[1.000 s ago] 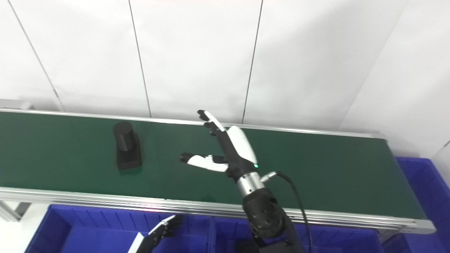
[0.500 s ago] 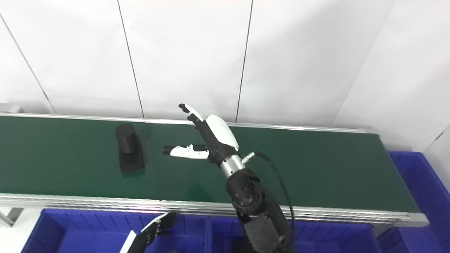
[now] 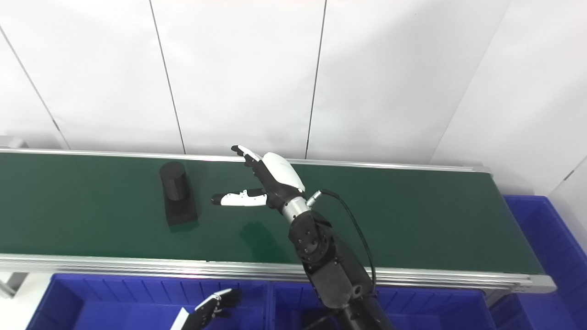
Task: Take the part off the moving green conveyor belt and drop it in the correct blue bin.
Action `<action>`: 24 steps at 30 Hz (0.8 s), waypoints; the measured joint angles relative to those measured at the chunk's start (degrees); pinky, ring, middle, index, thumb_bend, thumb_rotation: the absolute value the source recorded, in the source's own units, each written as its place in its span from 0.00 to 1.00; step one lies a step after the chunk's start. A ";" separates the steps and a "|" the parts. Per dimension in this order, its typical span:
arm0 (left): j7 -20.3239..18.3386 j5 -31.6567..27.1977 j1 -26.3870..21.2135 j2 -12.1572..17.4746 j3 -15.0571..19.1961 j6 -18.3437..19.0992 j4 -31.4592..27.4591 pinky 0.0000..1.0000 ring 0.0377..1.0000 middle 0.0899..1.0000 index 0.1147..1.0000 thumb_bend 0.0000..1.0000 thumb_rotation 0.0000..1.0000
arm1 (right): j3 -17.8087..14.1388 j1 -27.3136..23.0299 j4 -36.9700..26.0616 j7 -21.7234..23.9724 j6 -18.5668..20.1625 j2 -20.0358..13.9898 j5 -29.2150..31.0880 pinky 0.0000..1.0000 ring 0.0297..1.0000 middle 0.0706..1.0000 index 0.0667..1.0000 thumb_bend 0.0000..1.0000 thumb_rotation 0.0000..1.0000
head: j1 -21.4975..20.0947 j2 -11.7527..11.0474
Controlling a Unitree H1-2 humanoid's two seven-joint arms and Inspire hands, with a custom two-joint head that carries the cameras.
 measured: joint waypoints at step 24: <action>5.18 1.76 -1.25 -0.34 -5.63 0.00 0.28 0.68 0.75 0.77 0.76 0.83 0.61 | 4.53 -10.36 18.77 -2.37 -0.03 1.49 -1.58 0.85 0.91 0.93 0.95 0.92 0.66 | 3.44 -1.05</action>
